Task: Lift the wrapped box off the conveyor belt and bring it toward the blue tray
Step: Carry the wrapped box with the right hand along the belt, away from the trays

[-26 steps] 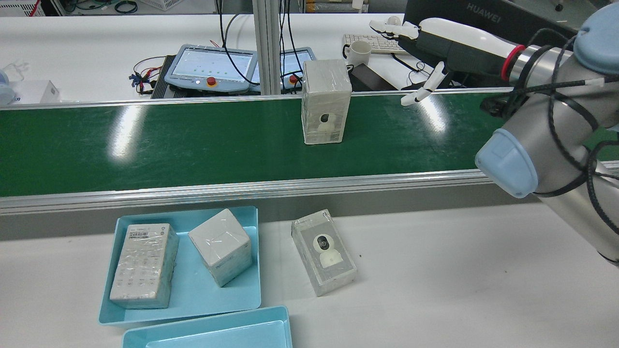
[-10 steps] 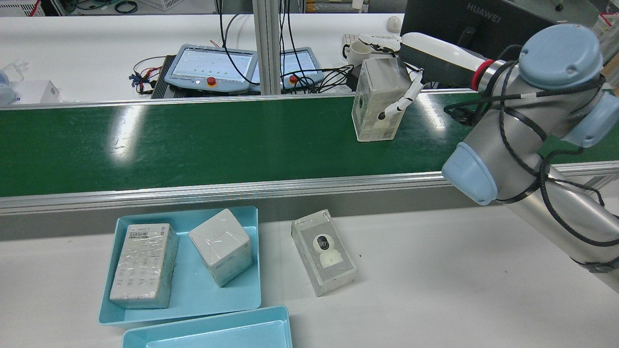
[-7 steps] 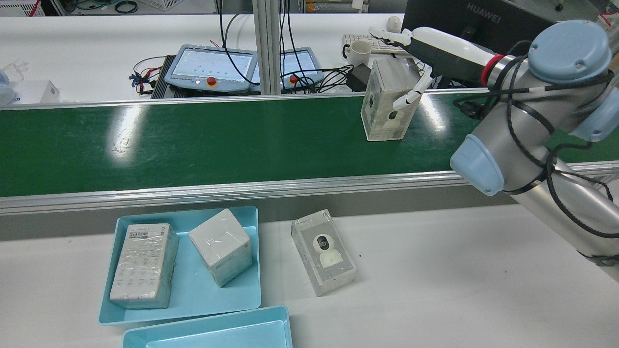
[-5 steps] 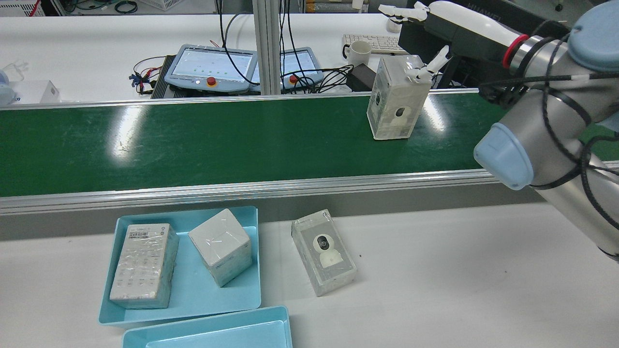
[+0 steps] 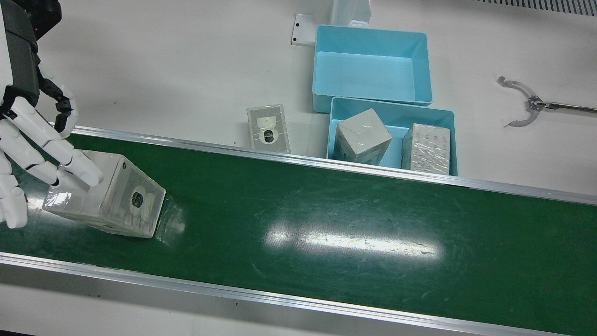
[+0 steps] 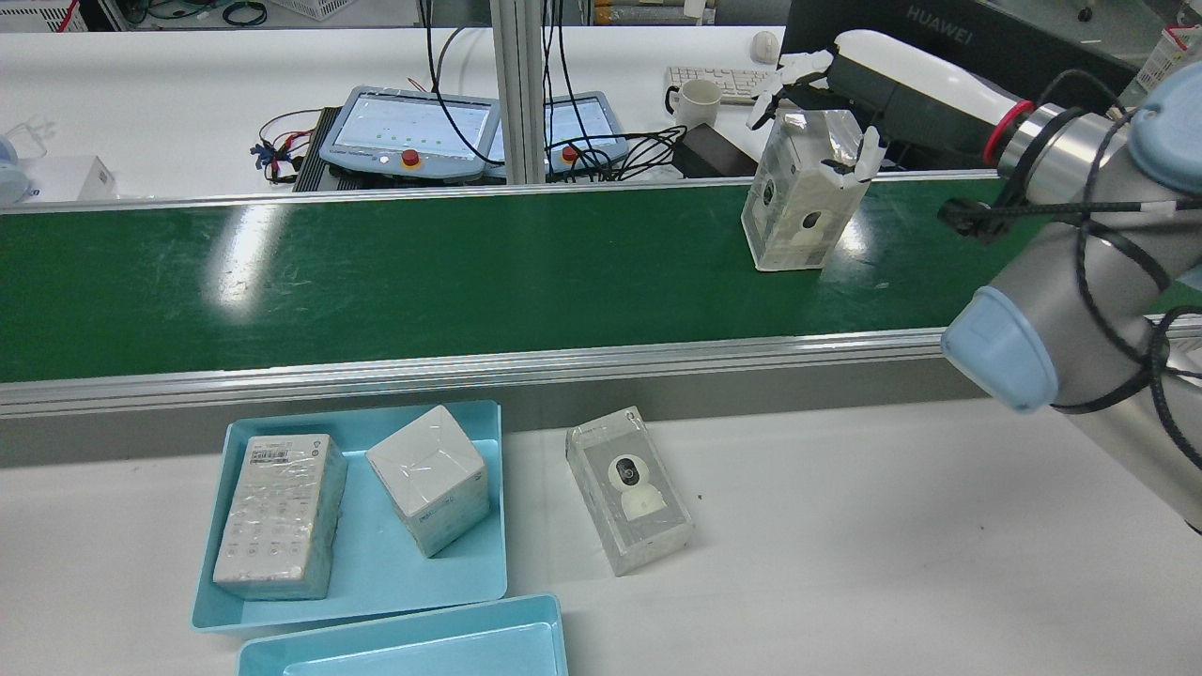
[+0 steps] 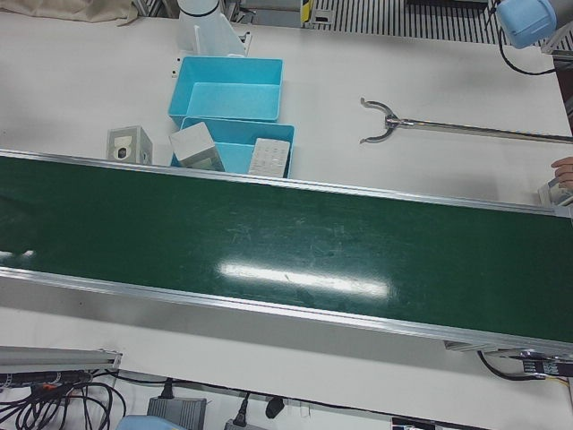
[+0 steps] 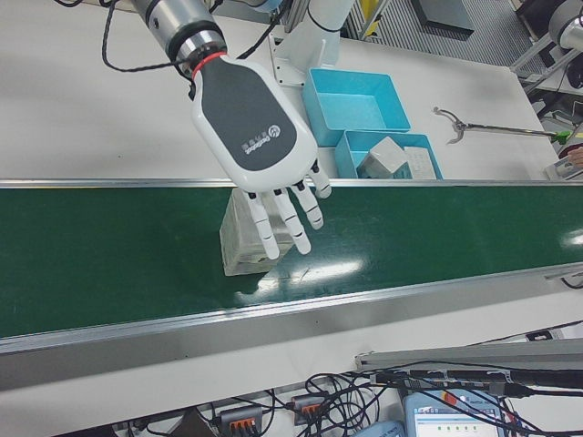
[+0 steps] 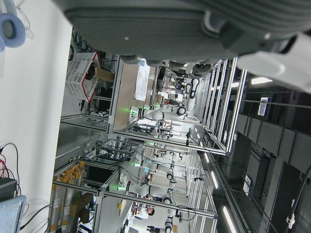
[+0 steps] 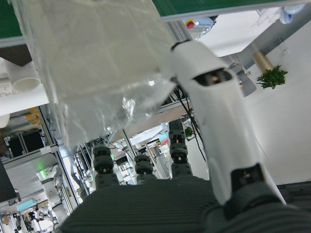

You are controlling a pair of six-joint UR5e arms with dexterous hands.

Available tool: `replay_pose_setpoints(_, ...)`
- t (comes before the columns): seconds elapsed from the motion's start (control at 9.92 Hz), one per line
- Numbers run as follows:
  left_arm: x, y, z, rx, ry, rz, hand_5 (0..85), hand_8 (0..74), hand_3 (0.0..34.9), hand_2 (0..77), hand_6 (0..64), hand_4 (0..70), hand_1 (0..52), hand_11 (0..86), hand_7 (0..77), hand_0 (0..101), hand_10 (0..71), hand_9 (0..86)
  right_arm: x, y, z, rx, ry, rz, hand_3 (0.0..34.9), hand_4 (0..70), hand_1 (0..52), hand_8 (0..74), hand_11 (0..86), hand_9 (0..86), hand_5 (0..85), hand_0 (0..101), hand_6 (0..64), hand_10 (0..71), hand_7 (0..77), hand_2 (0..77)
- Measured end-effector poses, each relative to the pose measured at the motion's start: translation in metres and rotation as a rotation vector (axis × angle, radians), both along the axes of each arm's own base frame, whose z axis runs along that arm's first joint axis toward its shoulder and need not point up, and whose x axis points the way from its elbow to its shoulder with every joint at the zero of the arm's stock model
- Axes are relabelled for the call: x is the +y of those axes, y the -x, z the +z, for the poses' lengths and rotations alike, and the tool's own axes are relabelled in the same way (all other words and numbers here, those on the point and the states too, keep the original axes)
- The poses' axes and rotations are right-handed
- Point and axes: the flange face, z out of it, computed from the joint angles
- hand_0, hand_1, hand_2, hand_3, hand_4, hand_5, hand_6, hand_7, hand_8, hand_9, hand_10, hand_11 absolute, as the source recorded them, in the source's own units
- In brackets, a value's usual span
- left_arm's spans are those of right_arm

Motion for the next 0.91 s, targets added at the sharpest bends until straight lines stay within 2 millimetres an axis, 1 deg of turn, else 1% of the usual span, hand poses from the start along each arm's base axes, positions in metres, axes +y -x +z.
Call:
replay_pose_setpoints(0.1,0.0,0.0,0.0,0.0,0.0,0.0,0.5,0.0,0.0,0.5,0.5,0.5,0.0,0.0,0.5,0,0.5,0.5,-0.006,0.014,0.015,0.021,0.043,-0.023,19.0,38.2,16.9,10.9,3.8,6.5,21.8,59,16.4,22.4,12.0,48.5)
replay_pose_setpoints(0.2,0.0,0.0,0.0,0.0,0.0,0.0,0.5,0.0,0.0,1.1,0.5,0.5,0.0,0.0,0.5,0,0.5,0.5,-0.01,0.017,0.023,0.032,0.068,-0.029,23.4,18.5,4.9,0.0,1.6,1.6,5.5,48,0.0,0.0,0.5,27.8)
replay_pose_setpoints(0.3,0.0,0.0,0.0,0.0,0.0,0.0,0.5,0.0,0.0,1.1,0.5,0.5,0.0,0.0,0.5,0,0.5,0.5,-0.011,0.009,0.022,0.033,0.075,-0.026,23.4,18.5,4.9,0.0,1.6,1.6,5.5,48,0.0,0.0,0.5,27.8)
replay_pose_setpoints(0.4,0.0,0.0,0.0,0.0,0.0,0.0,0.5,0.5,0.0,1.1,0.5,0.5,0.0,0.0,0.5,0,0.5,0.0,-0.01,-0.005,0.017,0.028,0.077,-0.023,23.4,18.5,4.9,0.0,1.6,1.6,5.5,48,0.0,0.0,0.5,27.8)
replay_pose_setpoints(0.5,0.0,0.0,0.0,0.0,0.0,0.0,1.1,0.5,0.0,0.5,0.5,0.5,0.0,0.0,0.5,0,0.5,0.0,-0.008,-0.027,0.01,0.018,0.078,-0.009,28.2,0.0,3.3,0.0,1.6,1.6,2.2,37,0.0,0.0,0.5,4.9)
replay_pose_setpoints(0.61,0.0,0.0,0.0,0.0,0.0,0.0,0.5,0.5,0.0,0.5,0.5,0.5,0.0,0.0,0.5,0,0.5,0.0,0.002,-0.057,-0.001,0.008,0.078,0.012,28.2,0.0,3.3,0.0,1.6,1.6,2.2,37,0.0,0.0,0.5,4.9)
replay_pose_setpoints(0.71,0.0,0.0,0.0,0.0,0.0,0.0,0.5,0.5,0.0,0.5,0.5,0.5,0.0,0.0,0.5,0,0.5,0.0,0.011,-0.077,-0.005,0.01,0.09,0.018,30.3,0.0,2.7,0.0,1.6,1.6,2.2,22,0.0,0.0,0.5,3.8)
replay_pose_setpoints(0.81,0.0,0.0,0.0,0.0,0.0,0.0,0.5,0.0,0.0,1.1,0.5,0.5,0.0,0.0,0.5,0,0.5,0.5,0.015,-0.087,-0.001,0.029,0.109,0.021,30.3,0.0,7.1,0.0,1.6,1.6,2.2,30,0.0,0.0,0.5,5.5)
replay_pose_setpoints(0.91,0.0,0.0,0.0,0.0,0.0,0.0,0.5,0.0,0.0,1.1,0.0,0.5,0.0,0.0,0.5,0,0.5,0.5,0.014,-0.093,0.008,0.061,0.13,0.026,30.3,0.0,7.1,0.0,1.6,1.6,2.2,30,0.0,0.0,0.5,5.5)
